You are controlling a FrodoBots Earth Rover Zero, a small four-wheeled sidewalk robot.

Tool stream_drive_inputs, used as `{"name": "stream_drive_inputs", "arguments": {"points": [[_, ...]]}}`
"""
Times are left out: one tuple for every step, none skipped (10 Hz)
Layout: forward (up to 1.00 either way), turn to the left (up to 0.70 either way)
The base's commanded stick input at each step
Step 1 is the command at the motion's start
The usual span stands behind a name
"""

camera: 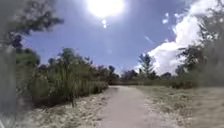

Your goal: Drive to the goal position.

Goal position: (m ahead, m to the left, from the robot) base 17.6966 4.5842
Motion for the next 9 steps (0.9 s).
{"name": "stream_drive_inputs", "arguments": {"points": [[0.85, 0.0], [0.85, 0.0], [0.85, 0.0], [0.85, 0.0], [0.85, 0.0], [0.85, 0.0], [0.85, 0.0], [0.85, 0.0], [0.85, 0.0]]}}
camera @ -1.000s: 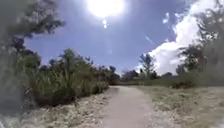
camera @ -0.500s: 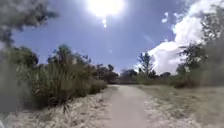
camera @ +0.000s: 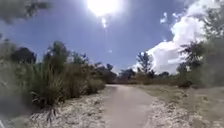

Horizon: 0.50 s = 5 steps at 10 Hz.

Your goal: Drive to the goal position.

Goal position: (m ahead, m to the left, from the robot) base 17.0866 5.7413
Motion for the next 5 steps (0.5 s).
{"name": "stream_drive_inputs", "arguments": {"points": [[0.85, 0.0], [0.85, 0.0], [0.85, -0.06], [0.85, -0.17], [0.85, -0.17]]}}
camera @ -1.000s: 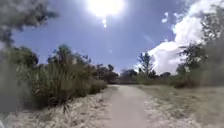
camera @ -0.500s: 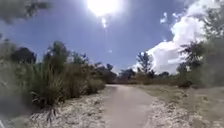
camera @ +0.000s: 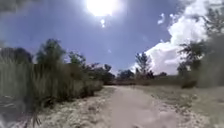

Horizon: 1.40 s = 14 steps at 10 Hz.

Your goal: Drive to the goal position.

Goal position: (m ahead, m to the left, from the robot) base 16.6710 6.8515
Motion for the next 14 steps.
{"name": "stream_drive_inputs", "arguments": {"points": [[0.85, 0.0], [0.85, 0.0], [0.85, 0.0], [0.85, 0.0], [0.85, 0.0], [0.85, 0.0], [0.85, 0.0], [0.85, 0.0], [0.85, 0.0], [0.85, 0.0], [0.85, 0.0], [0.85, 0.0], [0.85, 0.0], [0.85, 0.0]]}}
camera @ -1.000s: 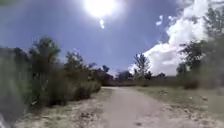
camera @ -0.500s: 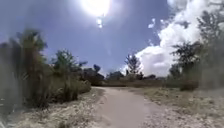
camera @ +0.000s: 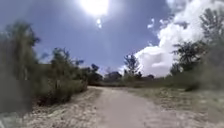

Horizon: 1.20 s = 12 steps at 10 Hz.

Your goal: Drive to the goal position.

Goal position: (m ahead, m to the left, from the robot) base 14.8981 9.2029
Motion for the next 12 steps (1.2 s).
{"name": "stream_drive_inputs", "arguments": {"points": [[0.85, 0.0], [0.85, 0.0], [0.85, 0.0], [0.85, 0.0], [0.85, 0.0], [0.85, 0.0], [0.85, 0.0], [0.85, 0.0], [0.85, 0.0], [0.85, 0.0], [0.85, 0.0], [0.85, 0.0]]}}
